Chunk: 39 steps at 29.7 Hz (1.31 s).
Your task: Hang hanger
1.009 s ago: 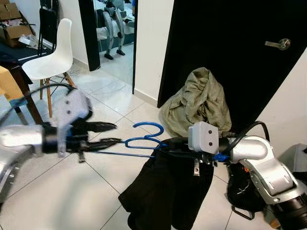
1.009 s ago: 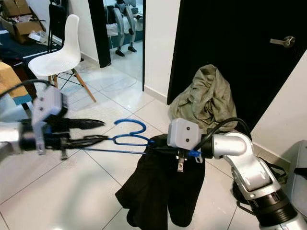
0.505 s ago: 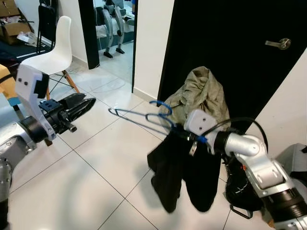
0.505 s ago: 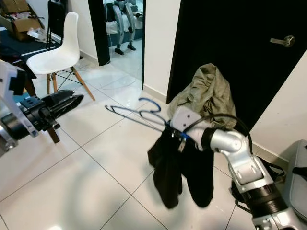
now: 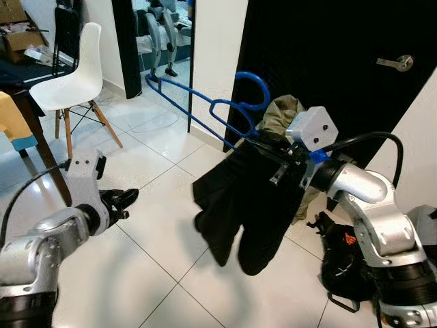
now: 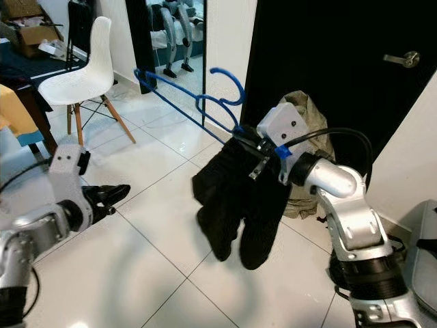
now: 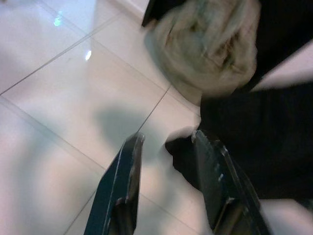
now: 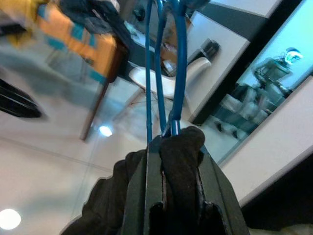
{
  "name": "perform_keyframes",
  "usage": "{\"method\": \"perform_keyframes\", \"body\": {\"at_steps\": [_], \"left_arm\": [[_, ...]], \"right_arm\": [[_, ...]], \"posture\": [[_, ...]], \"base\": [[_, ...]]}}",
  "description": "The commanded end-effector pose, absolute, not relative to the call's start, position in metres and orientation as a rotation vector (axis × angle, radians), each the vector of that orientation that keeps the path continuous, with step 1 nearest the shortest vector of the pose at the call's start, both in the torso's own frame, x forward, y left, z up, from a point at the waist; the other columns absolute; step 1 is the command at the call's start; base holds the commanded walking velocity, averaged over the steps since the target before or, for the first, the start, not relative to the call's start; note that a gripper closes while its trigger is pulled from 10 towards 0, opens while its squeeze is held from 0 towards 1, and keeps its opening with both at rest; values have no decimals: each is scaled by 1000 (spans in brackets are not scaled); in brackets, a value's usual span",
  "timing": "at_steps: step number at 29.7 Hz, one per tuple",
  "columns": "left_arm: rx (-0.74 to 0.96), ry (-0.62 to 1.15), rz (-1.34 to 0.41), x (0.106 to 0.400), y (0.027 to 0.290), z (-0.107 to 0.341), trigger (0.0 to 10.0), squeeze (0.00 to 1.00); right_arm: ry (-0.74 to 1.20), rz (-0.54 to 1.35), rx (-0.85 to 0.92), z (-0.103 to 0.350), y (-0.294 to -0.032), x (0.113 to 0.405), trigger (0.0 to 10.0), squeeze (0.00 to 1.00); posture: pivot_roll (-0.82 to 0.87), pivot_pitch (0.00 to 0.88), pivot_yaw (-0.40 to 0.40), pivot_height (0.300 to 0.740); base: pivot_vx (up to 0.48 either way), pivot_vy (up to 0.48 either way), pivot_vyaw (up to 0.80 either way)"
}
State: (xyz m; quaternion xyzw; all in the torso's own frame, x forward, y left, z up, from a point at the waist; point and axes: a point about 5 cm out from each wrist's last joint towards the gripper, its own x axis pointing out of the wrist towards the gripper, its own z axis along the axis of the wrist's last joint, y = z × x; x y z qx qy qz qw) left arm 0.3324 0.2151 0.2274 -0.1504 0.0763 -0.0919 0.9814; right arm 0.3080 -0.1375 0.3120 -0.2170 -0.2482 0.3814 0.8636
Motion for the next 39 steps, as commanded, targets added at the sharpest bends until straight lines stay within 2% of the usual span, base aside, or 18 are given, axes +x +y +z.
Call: {"method": "perform_keyframes", "body": {"at_steps": [1, 4, 6, 10, 12, 13, 14, 19, 20, 21, 22, 30, 33, 34, 39], "left_arm": [[-383, 205, -160, 336, 213, 218, 10000, 0], [-418, 222, -167, 339, 206, 216, 10000, 0], [-482, 239, -239, 338, 186, 218, 10000, 0], [-482, 239, -239, 338, 186, 218, 10000, 0], [-557, 303, -289, 330, 163, 211, 10000, 0], [-557, 303, -289, 330, 163, 211, 10000, 0], [-572, 341, -304, 323, 152, 206, 10000, 1000], [-575, 383, -305, 315, 139, 202, 10000, 1000], [-569, 394, -289, 313, 137, 202, 10000, 184], [-569, 394, -289, 313, 137, 202, 10000, 184], [-551, 406, -260, 311, 138, 200, 10000, 0], [-590, 468, -175, 312, 143, 186, 10000, 0], [-573, 448, -157, 313, 145, 190, 10000, 0], [-507, 372, -118, 316, 150, 199, 10000, 0], [-538, 335, -64, 318, 158, 208, 10000, 0]], "right_arm": [[-592, 846, -432, 323, -133, 295, 0, 0], [-591, 871, -443, 321, -128, 292, 0, 0], [-575, 911, -476, 312, -118, 289, 0, 0], [-575, 911, -476, 312, -118, 289, 0, 0], [-575, 950, -471, 309, -110, 286, 0, 0], [-575, 950, -471, 309, -110, 286, 0, 0], [-578, 961, -467, 310, -108, 286, 0, 0], [-572, 966, -465, 309, -108, 287, 0, 0], [-563, 967, -468, 307, -108, 288, 0, 0], [-563, 967, -468, 307, -108, 288, 0, 0], [-557, 967, -469, 306, -109, 289, 0, 0], [-572, 983, -462, 309, -105, 287, 0, 0], [-570, 983, -466, 309, -106, 287, 0, 0], [-565, 980, -475, 308, -107, 288, 0, 0], [-564, 986, -478, 307, -106, 288, 0, 0]], "posture": [[-53, 227, -64, 740], [-59, 226, -59, 740], [-52, 227, -59, 740], [-52, 227, -59, 740], [-41, 229, -59, 740], [-41, 229, -59, 740], [-42, 228, -61, 740], [-39, 226, -62, 740], [-36, 224, -61, 740], [-36, 224, -61, 740], [-34, 224, -61, 740], [-43, 221, -63, 740], [-48, 218, -64, 740], [-44, 217, -64, 740], [-40, 213, -63, 740]], "base": [[0, 0, 0], [0, 0, 0], [0, 0, 0], [0, 0, 0], [0, 0, 0], [0, 0, 0], [0, 0, 0], [0, 0, 0], [0, 0, 0], [0, 0, 0], [0, 0, 0], [0, 0, 0], [0, 0, 0], [0, 0, 0], [0, 0, 0]]}}
